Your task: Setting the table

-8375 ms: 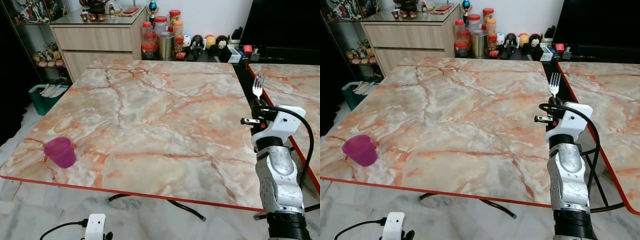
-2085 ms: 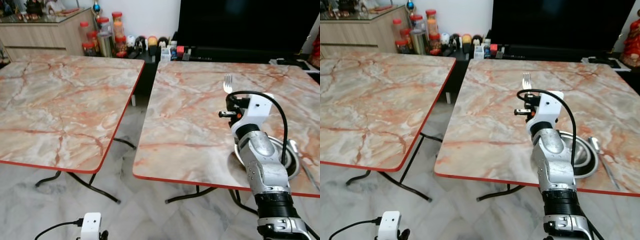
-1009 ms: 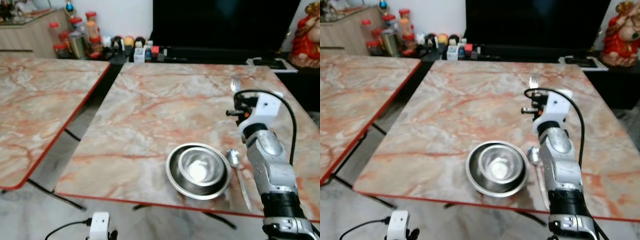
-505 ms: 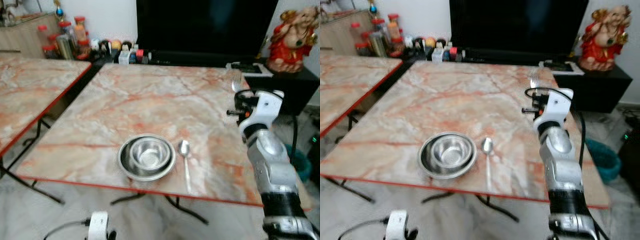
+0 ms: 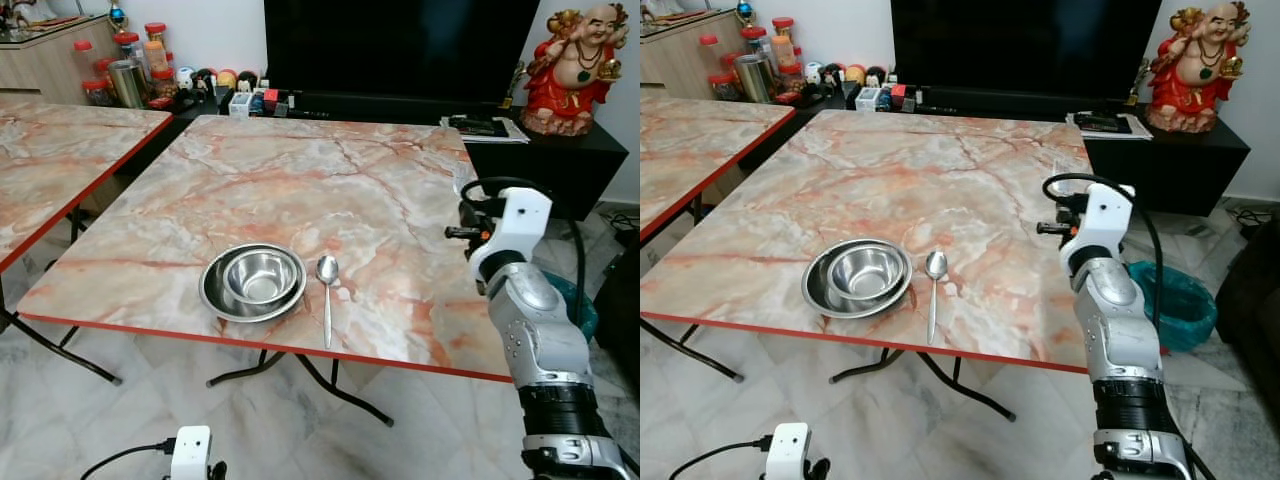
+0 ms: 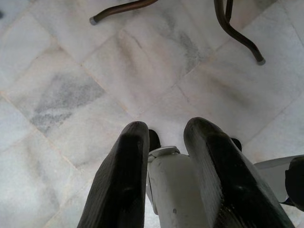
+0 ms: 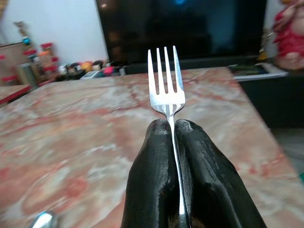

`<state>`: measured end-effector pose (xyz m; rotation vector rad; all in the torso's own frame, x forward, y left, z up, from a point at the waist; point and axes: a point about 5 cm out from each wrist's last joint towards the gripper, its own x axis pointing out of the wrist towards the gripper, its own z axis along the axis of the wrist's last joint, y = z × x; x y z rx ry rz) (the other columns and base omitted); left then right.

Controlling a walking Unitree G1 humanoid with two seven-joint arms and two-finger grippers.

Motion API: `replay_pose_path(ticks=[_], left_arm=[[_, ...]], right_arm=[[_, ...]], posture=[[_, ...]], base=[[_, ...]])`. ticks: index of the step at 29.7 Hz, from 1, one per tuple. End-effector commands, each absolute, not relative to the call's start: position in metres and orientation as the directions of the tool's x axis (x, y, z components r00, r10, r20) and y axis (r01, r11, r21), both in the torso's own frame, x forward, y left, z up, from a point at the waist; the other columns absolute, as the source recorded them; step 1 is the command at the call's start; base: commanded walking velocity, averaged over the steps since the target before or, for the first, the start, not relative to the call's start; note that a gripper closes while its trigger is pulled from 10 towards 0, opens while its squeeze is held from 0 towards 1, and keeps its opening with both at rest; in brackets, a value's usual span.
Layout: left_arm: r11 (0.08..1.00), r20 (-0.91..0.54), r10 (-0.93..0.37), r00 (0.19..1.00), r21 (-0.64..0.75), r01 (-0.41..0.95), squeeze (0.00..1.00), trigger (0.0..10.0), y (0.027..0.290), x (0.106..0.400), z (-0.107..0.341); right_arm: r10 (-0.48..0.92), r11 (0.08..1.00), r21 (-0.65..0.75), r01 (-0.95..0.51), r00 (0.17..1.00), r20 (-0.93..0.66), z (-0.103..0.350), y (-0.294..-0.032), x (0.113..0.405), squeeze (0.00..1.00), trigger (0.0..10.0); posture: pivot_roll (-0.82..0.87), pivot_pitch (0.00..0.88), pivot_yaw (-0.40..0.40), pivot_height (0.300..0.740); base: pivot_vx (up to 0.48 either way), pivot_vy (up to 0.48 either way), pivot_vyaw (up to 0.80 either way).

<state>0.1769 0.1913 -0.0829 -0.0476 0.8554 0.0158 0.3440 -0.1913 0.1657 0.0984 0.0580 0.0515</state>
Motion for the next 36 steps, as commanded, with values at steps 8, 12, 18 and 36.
replay_pose_path(ticks=[8,12,18,36], left_arm=[[0.999,-0.761,0.003,0.649,-0.027,-0.037,0.0,10.0,0.193,0.176,-0.083],[0.999,-0.762,0.004,0.648,-0.028,-0.038,0.0,10.0,0.193,0.176,-0.083],[0.999,-0.763,0.004,0.646,-0.028,-0.039,0.0,10.0,0.192,0.177,-0.083],[0.997,-0.767,0.009,0.642,-0.039,-0.061,0.0,10.0,0.191,0.176,-0.084]], right_arm=[[0.128,0.983,0.147,-0.108,0.983,-0.13,0.173,-0.175,0.345,0.0,10.0],[0.138,0.981,0.165,-0.105,0.969,-0.204,0.174,-0.163,0.341,0.0,10.0],[0.174,0.972,0.193,-0.132,0.96,-0.22,0.177,-0.145,0.329,0.0,10.0],[0.044,0.989,0.146,-0.012,0.975,-0.22,0.164,-0.176,0.329,0.0,10.0]], posture=[[-0.02,0.0,-0.037,0.736],[-0.02,0.0,-0.042,0.736],[-0.03,0.0,-0.047,0.736],[-0.03,0.0,-0.05,0.736]], base=[[0.0,0.0,0.0],[0.0,0.0,0.0],[0.0,0.0,0.0],[0.0,0.112,0.0]])
